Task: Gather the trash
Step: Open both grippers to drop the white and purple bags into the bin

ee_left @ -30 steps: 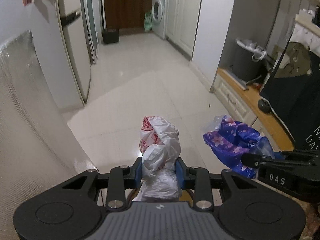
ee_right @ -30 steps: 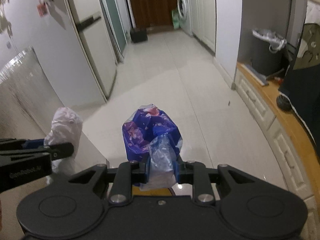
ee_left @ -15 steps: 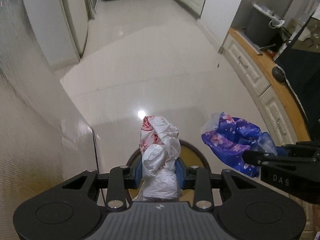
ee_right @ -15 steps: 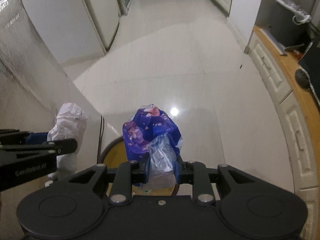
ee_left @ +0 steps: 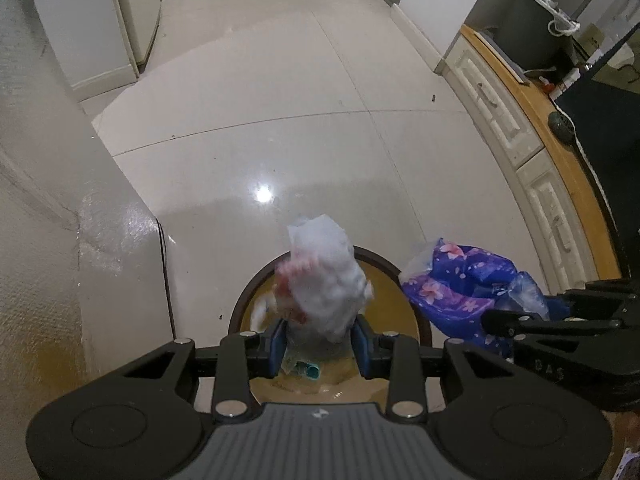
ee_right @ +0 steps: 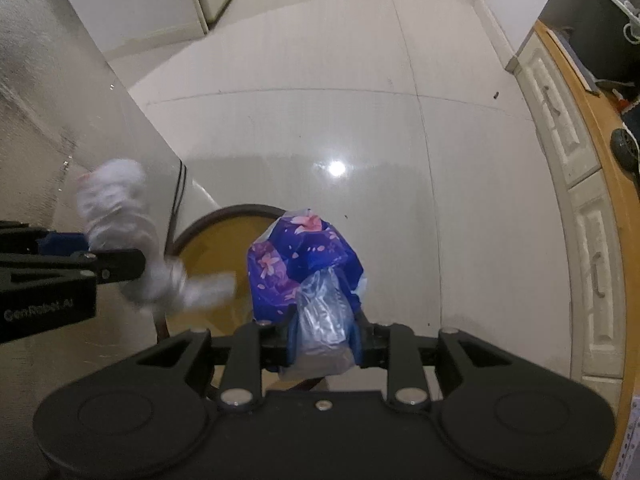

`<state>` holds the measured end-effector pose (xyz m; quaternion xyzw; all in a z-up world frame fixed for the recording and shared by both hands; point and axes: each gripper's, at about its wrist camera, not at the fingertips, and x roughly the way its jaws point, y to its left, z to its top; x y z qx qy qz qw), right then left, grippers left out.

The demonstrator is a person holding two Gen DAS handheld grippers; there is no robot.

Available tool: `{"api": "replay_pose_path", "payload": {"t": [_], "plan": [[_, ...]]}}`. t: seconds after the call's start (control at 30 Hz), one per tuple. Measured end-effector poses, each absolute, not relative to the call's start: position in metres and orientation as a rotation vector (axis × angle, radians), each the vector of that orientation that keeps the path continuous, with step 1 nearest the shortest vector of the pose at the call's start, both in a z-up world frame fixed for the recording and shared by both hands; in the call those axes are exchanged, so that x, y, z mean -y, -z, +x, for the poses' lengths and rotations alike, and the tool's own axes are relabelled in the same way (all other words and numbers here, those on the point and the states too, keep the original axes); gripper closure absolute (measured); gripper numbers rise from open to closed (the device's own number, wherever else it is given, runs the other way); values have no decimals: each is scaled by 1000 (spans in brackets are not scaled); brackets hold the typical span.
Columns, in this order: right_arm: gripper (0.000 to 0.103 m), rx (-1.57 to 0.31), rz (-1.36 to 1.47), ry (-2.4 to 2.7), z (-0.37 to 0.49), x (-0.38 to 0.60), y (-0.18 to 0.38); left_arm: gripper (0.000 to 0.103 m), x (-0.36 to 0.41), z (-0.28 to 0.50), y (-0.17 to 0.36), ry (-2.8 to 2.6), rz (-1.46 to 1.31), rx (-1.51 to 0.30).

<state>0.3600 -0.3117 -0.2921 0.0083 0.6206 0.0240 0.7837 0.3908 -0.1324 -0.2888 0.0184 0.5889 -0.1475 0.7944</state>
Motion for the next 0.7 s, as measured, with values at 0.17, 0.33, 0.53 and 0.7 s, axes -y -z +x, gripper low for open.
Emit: {"api": "replay_pose_path", "payload": {"t": [0.17,0.33,0.53,0.7], "plan": [[76,-1367,6,-51,363,310,304,67,133,396,301,313,42,-1288],[75,-1385,-2,-69,366,306,311,61,132,397,311,321,52,-1315],[73,-1385,-1,-84,370,304,315,52,133,396,319,310,90,-1347],[67,-1375,12,-95,370,306,317,45,133,393,323,299,120,-1365]]}}
